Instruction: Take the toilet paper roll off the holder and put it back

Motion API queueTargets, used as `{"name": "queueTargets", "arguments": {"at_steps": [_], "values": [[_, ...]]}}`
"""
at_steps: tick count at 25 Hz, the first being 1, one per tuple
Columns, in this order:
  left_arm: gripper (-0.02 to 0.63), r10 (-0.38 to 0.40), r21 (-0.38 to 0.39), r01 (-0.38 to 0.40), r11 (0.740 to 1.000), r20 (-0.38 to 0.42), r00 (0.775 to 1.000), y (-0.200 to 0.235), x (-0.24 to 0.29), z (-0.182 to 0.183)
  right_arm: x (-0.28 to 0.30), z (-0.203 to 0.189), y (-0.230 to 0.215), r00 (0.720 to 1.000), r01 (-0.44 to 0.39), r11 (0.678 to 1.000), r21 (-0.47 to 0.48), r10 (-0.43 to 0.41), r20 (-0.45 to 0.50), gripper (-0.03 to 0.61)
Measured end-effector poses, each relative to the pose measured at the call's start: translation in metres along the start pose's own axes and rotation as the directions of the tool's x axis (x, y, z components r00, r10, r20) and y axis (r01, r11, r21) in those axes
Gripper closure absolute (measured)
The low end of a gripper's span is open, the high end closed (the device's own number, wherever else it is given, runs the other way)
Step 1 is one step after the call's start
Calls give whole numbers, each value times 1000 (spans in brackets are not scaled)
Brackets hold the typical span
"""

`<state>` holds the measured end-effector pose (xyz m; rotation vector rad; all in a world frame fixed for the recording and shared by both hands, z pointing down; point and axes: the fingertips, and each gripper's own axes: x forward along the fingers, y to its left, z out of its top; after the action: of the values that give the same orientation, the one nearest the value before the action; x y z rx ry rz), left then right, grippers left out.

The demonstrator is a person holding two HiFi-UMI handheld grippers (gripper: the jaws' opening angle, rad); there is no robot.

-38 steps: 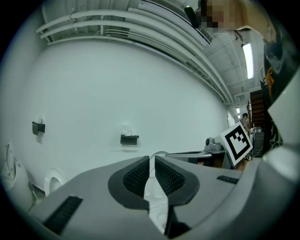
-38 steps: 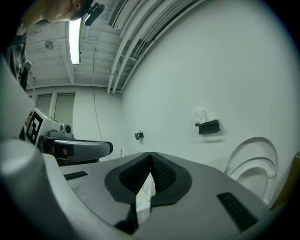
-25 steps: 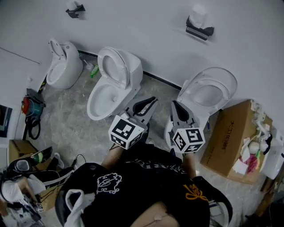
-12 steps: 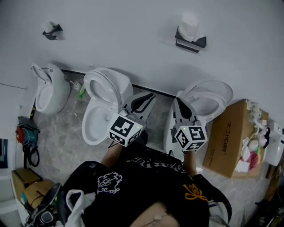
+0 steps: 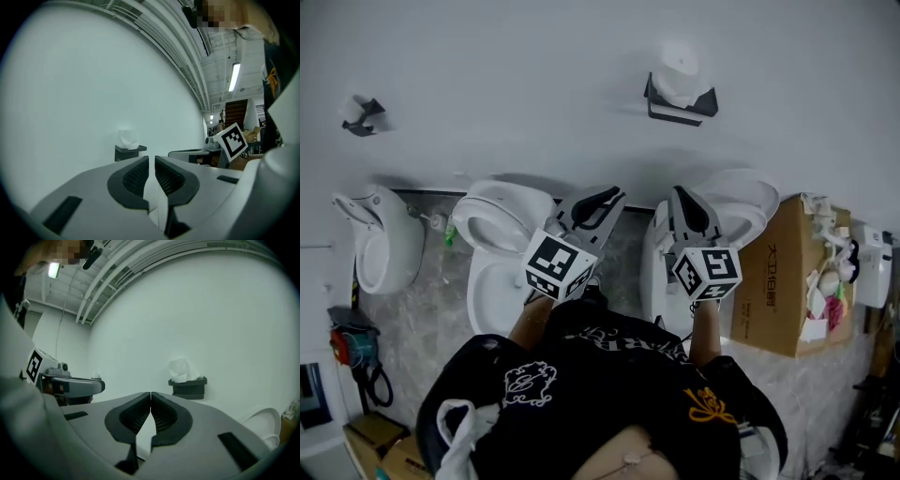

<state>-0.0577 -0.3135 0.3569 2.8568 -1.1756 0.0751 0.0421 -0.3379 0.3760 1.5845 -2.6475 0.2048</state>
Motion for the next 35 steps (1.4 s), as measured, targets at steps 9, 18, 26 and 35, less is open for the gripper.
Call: {"name": "queueTargets", "arguments": {"at_steps": [9,18,26,35], "values": [[565,-99,13,100,995,-18,995,27,18,-6,69,47,-37,998,44,991,-124,-39,45,448],[565,-95,18,95,995,-8,995,59,21,-5,158,80,-96,993,122,970,-209,-121,18,302],[565,-88,-6,88,996,-42,995,77,27,-16,221,66,-144,974,140,951,-276,-182,-133,210],[565,-19,-24,17,1000,-73,997,96,28,-26,236,64,-142,978,119,932,-343,-169,-119,274]]}}
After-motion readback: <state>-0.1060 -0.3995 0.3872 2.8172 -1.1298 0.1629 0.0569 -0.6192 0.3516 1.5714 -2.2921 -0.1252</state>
